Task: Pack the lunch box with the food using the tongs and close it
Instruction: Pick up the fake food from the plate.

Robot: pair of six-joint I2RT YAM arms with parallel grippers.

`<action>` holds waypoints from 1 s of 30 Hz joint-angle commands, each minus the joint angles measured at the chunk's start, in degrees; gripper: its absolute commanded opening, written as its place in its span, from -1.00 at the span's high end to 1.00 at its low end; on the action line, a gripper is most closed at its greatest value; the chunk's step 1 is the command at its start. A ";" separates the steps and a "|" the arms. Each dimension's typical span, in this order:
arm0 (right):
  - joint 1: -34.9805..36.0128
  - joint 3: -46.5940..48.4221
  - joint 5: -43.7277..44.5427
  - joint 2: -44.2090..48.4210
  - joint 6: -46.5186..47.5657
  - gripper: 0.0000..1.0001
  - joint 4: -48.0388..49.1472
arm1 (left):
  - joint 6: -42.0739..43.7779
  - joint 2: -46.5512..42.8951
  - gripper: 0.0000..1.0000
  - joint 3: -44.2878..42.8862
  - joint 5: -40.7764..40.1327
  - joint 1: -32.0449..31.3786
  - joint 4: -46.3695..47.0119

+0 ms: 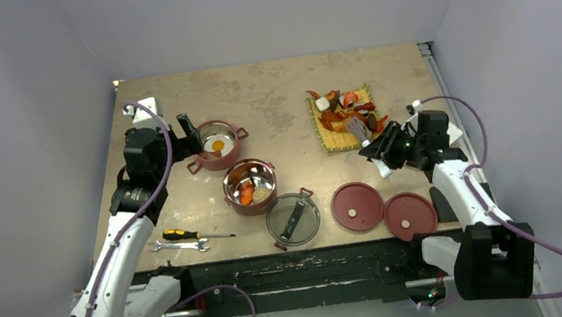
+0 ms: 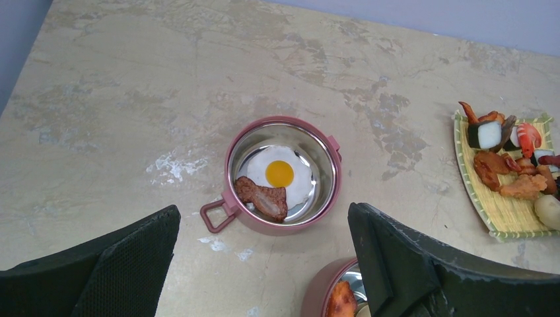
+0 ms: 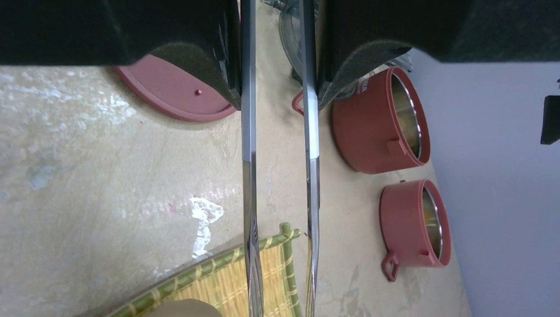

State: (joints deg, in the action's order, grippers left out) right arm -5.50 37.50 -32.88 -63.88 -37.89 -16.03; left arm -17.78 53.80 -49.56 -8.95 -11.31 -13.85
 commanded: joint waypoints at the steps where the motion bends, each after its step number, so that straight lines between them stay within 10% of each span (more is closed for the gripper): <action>1: -1.88 1.45 2.25 3.02 2.34 0.17 -5.26 | 0.47 -0.10 -0.99 0.31 0.78 0.28 2.01; 30: -5.31 -1.98 2.96 5.95 3.00 0.06 -8.42 | 0.54 -0.09 -0.99 0.26 0.40 -0.20 1.92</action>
State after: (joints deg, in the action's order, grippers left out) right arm -10.50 35.90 -29.63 -57.87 -35.86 -26.11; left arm -17.78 53.80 -49.45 -8.75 -11.38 -13.85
